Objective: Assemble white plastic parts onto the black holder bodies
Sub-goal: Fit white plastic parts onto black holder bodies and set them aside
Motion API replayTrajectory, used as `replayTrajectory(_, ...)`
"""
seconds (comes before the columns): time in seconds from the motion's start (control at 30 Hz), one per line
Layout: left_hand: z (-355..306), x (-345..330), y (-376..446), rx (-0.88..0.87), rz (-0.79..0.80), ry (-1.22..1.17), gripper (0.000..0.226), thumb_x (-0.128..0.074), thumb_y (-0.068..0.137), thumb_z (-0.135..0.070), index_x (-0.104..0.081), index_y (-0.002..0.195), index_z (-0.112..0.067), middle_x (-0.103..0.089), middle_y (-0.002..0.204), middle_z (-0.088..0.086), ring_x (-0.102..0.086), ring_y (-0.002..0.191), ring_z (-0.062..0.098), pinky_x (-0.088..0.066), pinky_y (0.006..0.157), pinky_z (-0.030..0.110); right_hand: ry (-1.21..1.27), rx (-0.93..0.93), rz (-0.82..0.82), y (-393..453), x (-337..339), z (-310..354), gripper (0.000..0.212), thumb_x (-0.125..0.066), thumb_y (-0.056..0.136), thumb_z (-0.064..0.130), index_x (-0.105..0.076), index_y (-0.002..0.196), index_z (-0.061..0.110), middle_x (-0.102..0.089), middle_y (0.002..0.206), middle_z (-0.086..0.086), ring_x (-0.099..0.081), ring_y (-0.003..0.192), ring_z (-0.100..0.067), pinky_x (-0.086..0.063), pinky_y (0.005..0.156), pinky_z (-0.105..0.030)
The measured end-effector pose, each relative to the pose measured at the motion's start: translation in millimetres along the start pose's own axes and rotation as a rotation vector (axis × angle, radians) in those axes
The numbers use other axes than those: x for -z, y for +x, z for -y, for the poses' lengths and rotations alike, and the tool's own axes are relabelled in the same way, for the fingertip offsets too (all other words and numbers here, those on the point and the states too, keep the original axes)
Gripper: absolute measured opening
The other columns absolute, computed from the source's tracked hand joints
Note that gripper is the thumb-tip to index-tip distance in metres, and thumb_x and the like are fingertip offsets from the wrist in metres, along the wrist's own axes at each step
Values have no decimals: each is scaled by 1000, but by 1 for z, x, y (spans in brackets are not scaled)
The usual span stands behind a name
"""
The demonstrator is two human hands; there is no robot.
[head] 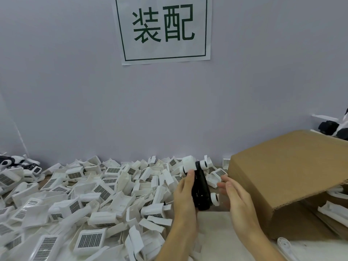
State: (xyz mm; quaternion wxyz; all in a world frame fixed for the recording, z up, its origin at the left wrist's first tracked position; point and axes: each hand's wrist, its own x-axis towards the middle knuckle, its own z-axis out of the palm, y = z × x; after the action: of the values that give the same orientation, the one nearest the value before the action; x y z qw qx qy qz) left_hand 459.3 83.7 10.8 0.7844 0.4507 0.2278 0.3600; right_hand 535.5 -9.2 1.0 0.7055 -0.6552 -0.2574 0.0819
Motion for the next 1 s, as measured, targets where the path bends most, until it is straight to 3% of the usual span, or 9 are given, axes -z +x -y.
replayTrajectory(0.17, 2, -3, 1, -35, -33, 96, 65, -93, 55, -42, -67, 108, -16, -75, 94, 10, -74, 86, 27, -60, 83, 48, -23, -25, -10, 1, 0, -2, 29, -40, 108, 22, -66, 113, 33, -72, 106, 8, -63, 110, -12, -47, 106, -47)
replayTrajectory(0.27, 3, -2, 2, 0, -125, 119, 54, -90, 72, -31, -55, 110, -16, -72, 99, 10, -73, 88, 25, -61, 80, 47, -5, -38, -19, 2, -1, -2, 31, -38, 108, 21, -67, 116, 28, -73, 107, 5, -64, 111, -17, -47, 105, -47)
replayTrajectory(0.37, -2, 0, 2, 52, -86, -46, 43, -81, 81, -29, -53, 107, -9, -74, 91, 9, -74, 81, 23, -59, 64, 38, 15, -53, -33, 3, -1, -2, 32, -37, 108, 18, -68, 115, 24, -72, 107, -1, -64, 108, -21, -47, 103, -47)
replayTrajectory(0.53, -8, 1, 0, 72, 5, -192, 48, -73, 82, -33, -60, 112, 1, -64, 94, 22, -64, 78, 37, -57, 79, 55, 47, -91, -38, 3, 0, 2, 33, -36, 109, 18, -69, 111, 21, -71, 106, -6, -66, 101, -19, -50, 97, -46)
replayTrajectory(0.63, -11, 0, -1, 83, 56, -245, 48, -66, 81, -39, -64, 109, 1, -63, 86, 20, -61, 81, 35, -60, 71, 50, 66, -125, 2, 2, 0, 3, 32, -38, 108, 15, -69, 107, 13, -73, 98, -14, -71, 88, -25, -57, 82, -40)
replayTrajectory(0.73, -10, -1, -2, 145, 32, -347, 43, -58, 95, -36, -65, 111, 3, -67, 83, 18, -63, 83, 32, -56, 76, 49, 57, -151, 124, -3, -1, 8, 35, -41, 106, 15, -73, 95, 16, -77, 80, -5, -73, 68, -15, -52, 60, -25)
replayTrajectory(0.83, -11, -1, -5, 190, 48, -380, 51, -48, 102, -39, -64, 109, 9, -71, 90, 23, -70, 80, 33, -58, 71, 44, 63, -141, 256, -7, -3, 13, 38, -41, 106, 27, -77, 98, 29, -79, 87, -1, -75, 74, -15, -45, 70, -32)
replayTrajectory(0.93, -13, 2, -5, 229, 37, -407, 53, -43, 106, -38, -67, 104, 9, -72, 93, 25, -73, 75, 34, -61, 66, 43, 120, -144, 385, -8, -4, 15, 30, -48, 96, 49, -74, 109, 39, -77, 107, 0, -74, 91, -15, -47, 80, -33)
replayTrajectory(1.0, -14, 3, -4, 248, 38, -449, 51, -43, 107, -34, -69, 98, 9, -71, 90, 26, -73, 71, 37, -63, 63, 45, 160, -159, 450, -8, -3, 13, 38, -51, 86, 58, -71, 114, 41, -75, 114, -1, -71, 98, -18, -49, 84, -34)
